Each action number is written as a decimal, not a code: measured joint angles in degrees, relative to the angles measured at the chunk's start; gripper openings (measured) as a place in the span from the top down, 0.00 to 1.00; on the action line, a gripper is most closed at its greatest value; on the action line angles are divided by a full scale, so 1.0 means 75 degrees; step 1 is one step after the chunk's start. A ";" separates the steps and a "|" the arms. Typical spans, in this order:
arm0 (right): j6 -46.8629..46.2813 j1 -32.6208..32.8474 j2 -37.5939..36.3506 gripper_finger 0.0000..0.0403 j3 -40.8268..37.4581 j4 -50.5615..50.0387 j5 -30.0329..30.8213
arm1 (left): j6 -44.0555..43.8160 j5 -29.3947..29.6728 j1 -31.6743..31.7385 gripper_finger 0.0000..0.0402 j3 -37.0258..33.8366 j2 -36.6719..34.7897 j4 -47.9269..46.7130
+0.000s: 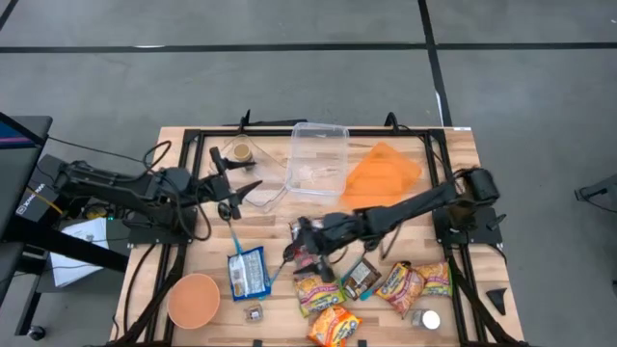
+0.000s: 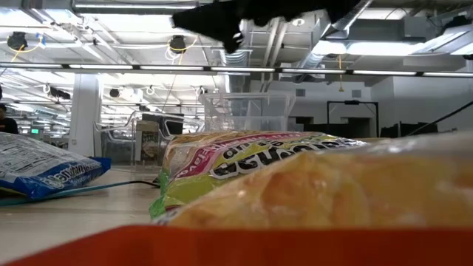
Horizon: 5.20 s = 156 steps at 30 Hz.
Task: Pick & Place Food Item
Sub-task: Put the brown seasoning bottle into the transparent bin
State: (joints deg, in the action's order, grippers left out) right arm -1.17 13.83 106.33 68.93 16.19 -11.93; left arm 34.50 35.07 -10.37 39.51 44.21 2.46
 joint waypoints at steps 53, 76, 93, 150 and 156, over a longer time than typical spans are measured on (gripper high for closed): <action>-0.0681 0.1866 0.5498 0.20 0.6656 -0.2680 0.3598 | -0.0667 0.0192 -0.2049 0.35 0.0003 -0.0160 -0.0209; -0.1192 0.1783 0.5930 0.21 0.6691 -0.2725 0.3337 | -0.0664 0.0157 -0.2046 0.35 0.0003 -0.0160 -0.0197; -0.1454 0.1740 0.5909 0.55 0.6702 -0.2575 0.3163 | -0.0667 0.0195 -0.2046 0.35 0.0003 -0.0160 -0.0196; -0.3847 0.3242 0.2459 0.55 0.6699 -0.9855 0.9858 | 0.0690 -0.0924 -0.3275 0.22 0.0000 0.4459 0.4159; -0.3015 0.3177 0.2459 0.55 0.6697 -0.9001 0.9779 | 0.0684 -0.1070 -0.3232 0.23 0.0000 0.4459 0.4202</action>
State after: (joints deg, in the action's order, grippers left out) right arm -23.78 37.65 124.77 119.15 -51.32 61.41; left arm 39.63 27.05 -34.61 39.51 77.65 33.98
